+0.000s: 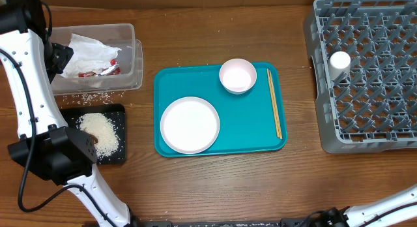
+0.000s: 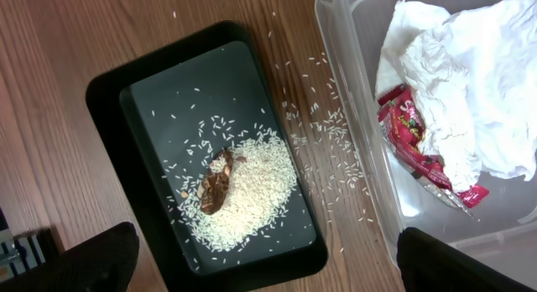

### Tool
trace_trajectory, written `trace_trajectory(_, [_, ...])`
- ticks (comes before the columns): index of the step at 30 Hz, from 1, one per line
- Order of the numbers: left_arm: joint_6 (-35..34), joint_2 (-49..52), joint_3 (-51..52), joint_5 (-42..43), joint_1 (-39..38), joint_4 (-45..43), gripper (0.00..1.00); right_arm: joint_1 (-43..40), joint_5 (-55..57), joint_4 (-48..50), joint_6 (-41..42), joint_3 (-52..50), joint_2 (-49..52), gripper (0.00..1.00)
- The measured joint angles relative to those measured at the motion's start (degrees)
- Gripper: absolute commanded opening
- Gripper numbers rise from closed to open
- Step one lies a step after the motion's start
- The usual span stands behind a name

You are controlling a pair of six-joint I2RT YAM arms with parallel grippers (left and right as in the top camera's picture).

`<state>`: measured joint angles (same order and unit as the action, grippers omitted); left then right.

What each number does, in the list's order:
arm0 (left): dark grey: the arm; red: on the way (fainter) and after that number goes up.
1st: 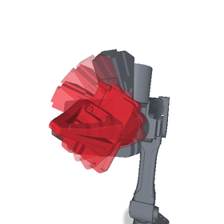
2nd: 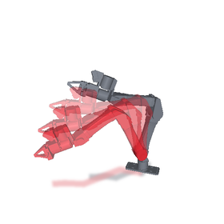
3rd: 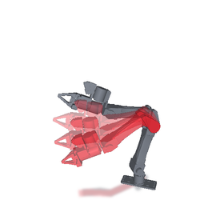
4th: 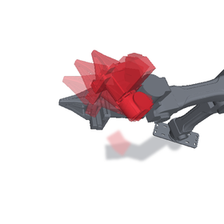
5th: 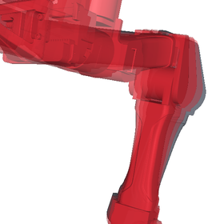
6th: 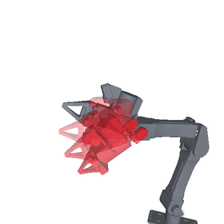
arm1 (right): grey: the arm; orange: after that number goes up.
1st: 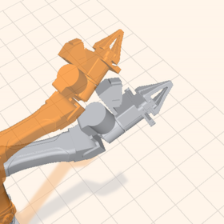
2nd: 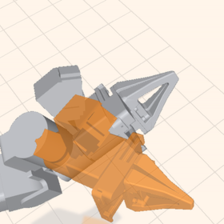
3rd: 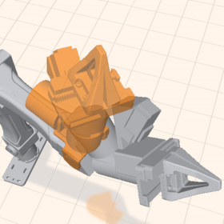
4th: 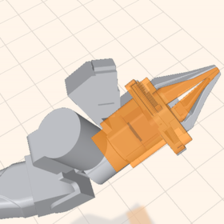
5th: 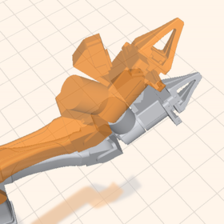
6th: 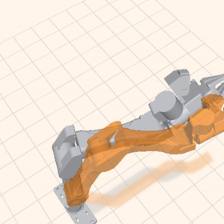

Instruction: Sort waste into correct bins and load items into the dishwasher

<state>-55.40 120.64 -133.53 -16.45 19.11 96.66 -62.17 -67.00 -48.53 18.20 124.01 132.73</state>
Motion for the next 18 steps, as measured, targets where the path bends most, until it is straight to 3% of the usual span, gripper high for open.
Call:
trace_trajectory(8, [0.0, 0.0, 0.0, 0.0, 0.0, 0.0, 1.00, 5.0, 1.4, 3.5, 1.4, 0.0, 0.3, 0.06])
trace_trajectory(18, [0.0, 0.0, 0.0, 0.0, 0.0, 0.0, 1.00, 5.5, 3.0, 6.5, 3.9, 0.0, 4.1, 0.05])
